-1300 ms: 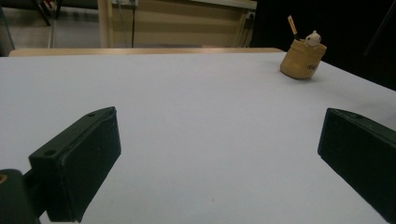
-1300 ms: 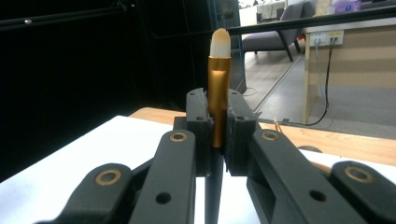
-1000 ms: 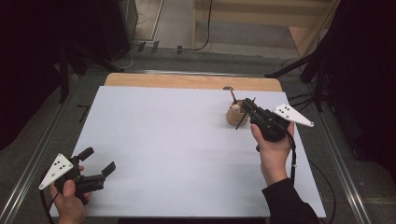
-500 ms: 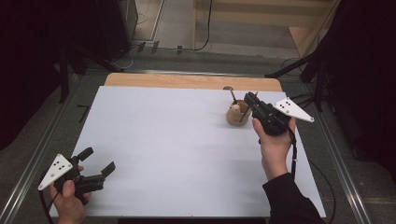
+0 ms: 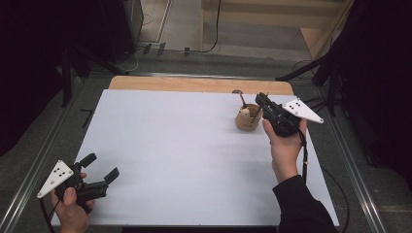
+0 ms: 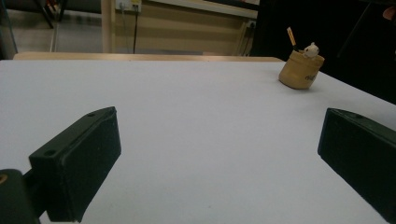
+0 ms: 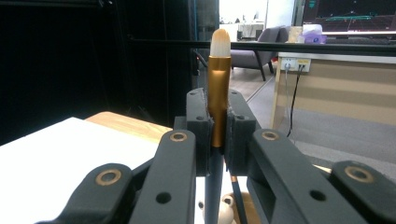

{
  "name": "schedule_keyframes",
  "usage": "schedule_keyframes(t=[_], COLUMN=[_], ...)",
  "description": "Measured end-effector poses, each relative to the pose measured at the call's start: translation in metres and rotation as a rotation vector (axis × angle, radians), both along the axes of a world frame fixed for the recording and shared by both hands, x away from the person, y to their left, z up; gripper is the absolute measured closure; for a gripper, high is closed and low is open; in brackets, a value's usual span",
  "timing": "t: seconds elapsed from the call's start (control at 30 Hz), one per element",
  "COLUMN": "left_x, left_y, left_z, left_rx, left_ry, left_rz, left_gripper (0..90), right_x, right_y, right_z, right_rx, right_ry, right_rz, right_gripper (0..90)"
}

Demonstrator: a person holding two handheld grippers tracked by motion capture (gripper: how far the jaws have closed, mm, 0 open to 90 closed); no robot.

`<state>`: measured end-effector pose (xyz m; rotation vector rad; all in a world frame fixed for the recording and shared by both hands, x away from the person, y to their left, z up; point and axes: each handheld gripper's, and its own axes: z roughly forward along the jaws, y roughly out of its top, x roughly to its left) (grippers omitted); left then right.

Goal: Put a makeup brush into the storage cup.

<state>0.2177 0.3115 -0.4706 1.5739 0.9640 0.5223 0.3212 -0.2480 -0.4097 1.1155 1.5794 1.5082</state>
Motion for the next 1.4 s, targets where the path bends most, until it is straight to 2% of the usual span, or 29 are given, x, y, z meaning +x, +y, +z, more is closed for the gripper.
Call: schedule_keyframes(t=[0.33, 0.6, 0.97, 1.4], left_x=[-0.002, -0.001, 0.000, 0.000], left_y=[-0.003, -0.001, -0.001, 0.000], left_z=[0.000, 0.000, 0.000, 0.000], left_rx=[0.036, 0.032, 0.028, 0.027], left_ry=[-0.008, -0.009, -0.007, -0.007], left_rz=[-0.003, 0.000, -0.001, 0.000], left_gripper=[0.1, 0.1, 0.1, 0.1], right_x=[0.008, 0.014, 0.024, 0.039], right_y=[0.001, 0.001, -0.006, -0.009], right_z=[0.003, 0.002, -0.004, -0.003], right_rx=[-0.019, -0.032, -0.024, -0.043], right_ry=[-0.006, -0.035, -0.023, -0.016], right_rz=[-0.007, -0.011, -0.046, -0.075], right_gripper=[84.4, 84.4, 84.4, 84.4])
